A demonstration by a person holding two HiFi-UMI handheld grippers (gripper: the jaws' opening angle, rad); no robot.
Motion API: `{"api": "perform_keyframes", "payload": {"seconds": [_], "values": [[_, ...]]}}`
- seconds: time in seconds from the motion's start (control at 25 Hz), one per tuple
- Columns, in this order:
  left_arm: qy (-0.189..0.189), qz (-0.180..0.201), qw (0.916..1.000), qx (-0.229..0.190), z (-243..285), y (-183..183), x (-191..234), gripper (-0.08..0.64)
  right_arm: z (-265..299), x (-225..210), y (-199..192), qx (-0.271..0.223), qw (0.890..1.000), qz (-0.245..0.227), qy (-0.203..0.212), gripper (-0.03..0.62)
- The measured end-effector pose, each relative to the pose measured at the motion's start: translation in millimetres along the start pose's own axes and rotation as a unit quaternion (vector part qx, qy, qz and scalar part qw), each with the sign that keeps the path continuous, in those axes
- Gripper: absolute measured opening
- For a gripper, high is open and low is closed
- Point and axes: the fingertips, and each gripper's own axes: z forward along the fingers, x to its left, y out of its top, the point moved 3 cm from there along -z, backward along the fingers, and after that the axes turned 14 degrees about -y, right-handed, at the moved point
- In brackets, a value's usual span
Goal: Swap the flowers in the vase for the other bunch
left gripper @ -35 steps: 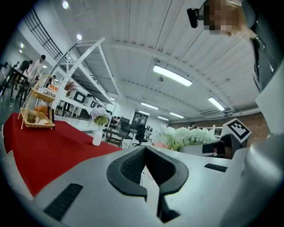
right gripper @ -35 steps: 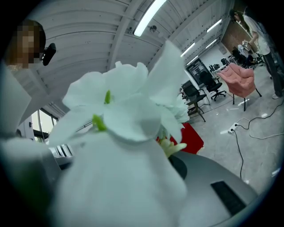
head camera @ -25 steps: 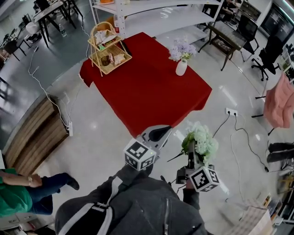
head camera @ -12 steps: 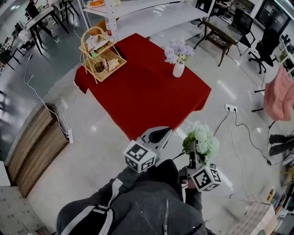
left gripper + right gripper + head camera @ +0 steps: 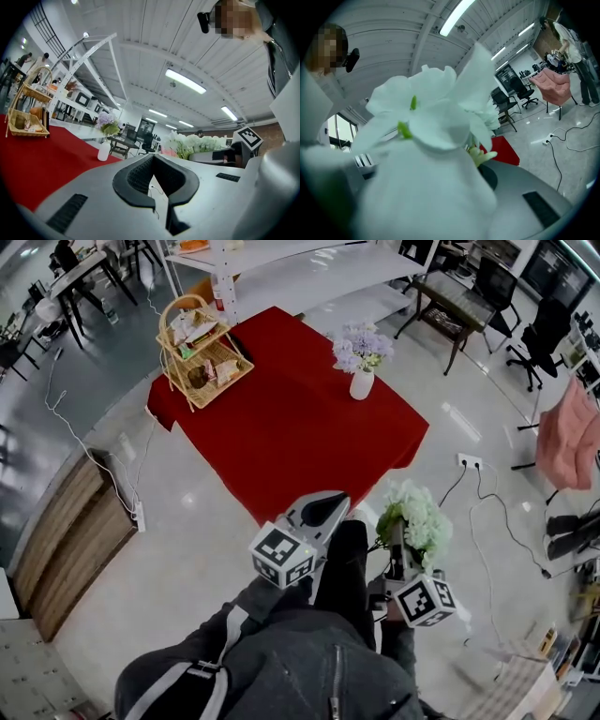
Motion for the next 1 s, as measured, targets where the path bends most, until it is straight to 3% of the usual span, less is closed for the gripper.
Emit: {"api": "perform_keyframes", "payload": {"seconds": [0.32, 1.0], "values": [[0.012, 0.007, 0.9999, 0.007, 21, -1, 14, 0.008, 34, -15, 8, 0.005, 1.000, 0.002, 0.017, 0.086], [0.042, 0.009, 0.9990, -0.008, 107, 20, 75, 0.008, 126, -49, 72, 0.011, 0.999, -0.012, 0.046, 0.084]]}}
